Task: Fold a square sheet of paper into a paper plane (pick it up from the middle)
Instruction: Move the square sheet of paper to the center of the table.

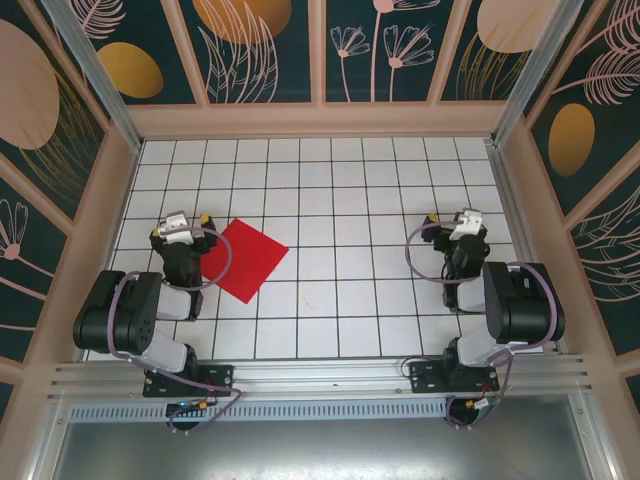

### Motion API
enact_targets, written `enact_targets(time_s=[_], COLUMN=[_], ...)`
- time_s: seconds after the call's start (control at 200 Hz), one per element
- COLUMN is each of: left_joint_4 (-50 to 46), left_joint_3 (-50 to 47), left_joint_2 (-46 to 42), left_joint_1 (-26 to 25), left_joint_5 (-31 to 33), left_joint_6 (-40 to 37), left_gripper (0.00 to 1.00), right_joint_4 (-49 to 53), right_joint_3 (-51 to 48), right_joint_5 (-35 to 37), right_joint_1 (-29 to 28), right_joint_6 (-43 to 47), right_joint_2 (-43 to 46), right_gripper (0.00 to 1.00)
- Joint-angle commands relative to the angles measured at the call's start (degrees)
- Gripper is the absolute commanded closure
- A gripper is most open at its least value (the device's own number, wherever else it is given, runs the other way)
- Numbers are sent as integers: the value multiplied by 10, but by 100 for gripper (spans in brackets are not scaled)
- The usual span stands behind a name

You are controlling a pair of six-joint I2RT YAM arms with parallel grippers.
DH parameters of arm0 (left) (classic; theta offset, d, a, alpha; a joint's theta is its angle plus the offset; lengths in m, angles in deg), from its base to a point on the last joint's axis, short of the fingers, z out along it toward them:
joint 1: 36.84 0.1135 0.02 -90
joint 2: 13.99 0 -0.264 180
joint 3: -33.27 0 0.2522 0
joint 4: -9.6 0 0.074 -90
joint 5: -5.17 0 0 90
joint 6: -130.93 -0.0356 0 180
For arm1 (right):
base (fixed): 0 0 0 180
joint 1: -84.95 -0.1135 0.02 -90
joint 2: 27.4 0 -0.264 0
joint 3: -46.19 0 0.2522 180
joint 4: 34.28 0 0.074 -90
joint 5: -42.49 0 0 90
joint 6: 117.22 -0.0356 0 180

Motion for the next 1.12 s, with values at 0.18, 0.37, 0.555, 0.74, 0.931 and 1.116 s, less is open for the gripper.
enact_targets(time_s=[0.18, 0.37, 0.555, 0.74, 0.931, 1.116], left_joint_4=[17, 16, 16, 16, 16, 14], left_joint_3=[10, 10, 10, 10, 10, 12], left_joint_2=[-2, -2, -2, -2, -2, -2], left_joint_1=[5, 4, 4, 4, 4, 8], left_joint_5=[-27, -27, -27, -27, -27, -36], left_joint_6=[-10, -9, -10, -10, -9, -8], left_gripper=[1, 1, 1, 1, 1, 1], right_joint_4=[-31, -31, -31, -31, -29, -27], right_joint_3=[1, 2, 2, 2, 2, 2], right_joint_5=[4, 4, 4, 4, 3, -14], right_joint_1=[-1, -1, -1, -1, -1, 3], right_joint_6=[-11, -11, -11, -11, -11, -9], right_joint_2=[-2, -2, -2, -2, -3, -2], right_gripper=[1, 1, 1, 1, 1, 1])
